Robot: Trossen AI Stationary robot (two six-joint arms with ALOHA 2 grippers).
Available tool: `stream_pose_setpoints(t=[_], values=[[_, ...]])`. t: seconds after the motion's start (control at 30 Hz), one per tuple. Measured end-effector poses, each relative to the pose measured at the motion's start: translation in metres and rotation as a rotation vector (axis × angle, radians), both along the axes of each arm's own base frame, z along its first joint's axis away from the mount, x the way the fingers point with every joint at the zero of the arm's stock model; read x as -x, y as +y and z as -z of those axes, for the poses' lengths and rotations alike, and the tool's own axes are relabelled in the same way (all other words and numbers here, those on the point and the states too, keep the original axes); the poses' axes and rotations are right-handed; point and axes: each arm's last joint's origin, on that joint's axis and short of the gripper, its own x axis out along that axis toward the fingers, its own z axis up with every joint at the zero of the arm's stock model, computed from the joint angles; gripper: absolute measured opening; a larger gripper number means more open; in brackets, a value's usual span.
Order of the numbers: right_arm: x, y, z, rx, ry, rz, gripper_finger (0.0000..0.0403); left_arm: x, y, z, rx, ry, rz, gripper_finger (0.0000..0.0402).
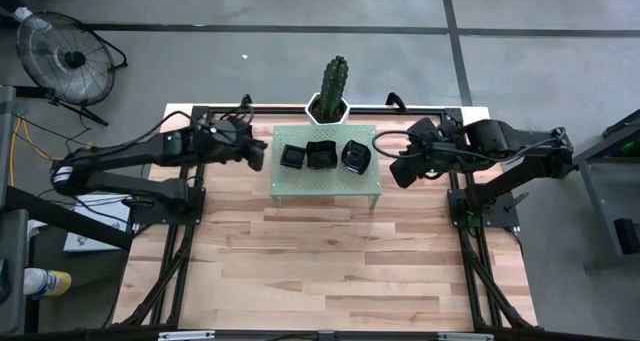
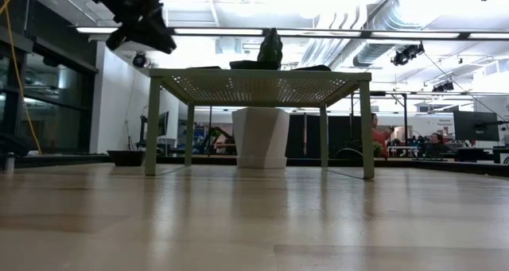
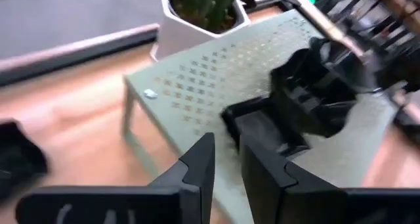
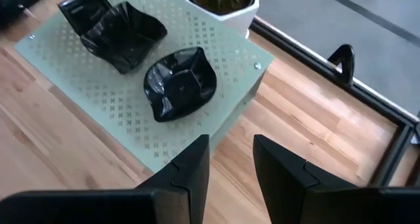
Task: Pick & Place Mini shaped plates
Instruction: Stack the distorted square plate on top of the distorted square plates on the shelf
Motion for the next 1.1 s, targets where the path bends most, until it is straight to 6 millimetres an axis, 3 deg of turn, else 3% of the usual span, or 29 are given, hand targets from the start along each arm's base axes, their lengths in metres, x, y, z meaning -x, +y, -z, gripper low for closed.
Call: stream_pose_setpoints(t=[0.23, 0.53, 0.87, 1.1], values=[[0.002, 0.01, 0.0, -0.009, -0.01, -0.017, 0.0114, 0.018, 0.0, 0.006, -0.152, 0.241, 0.073, 0.0069], [0.009, 0.023, -0.003, -0.019, -0.076, -0.005, 0.0114, 0.028, 0.029, 0.02, -0.218, 0.501, 0.256, 0.0069], [0.016, 0.032, -0.006, -0.017, -0.121, -0.007, 0.0114, 0.018, 0.05, 0.037, -0.349, 0.726, 0.541, 0.0069], [0.018, 0.032, -0.006, -0.014, -0.109, -0.01, 0.0114, 0.003, 0.061, 0.061, -0.349, 0.933, 0.656, 0.0083]])
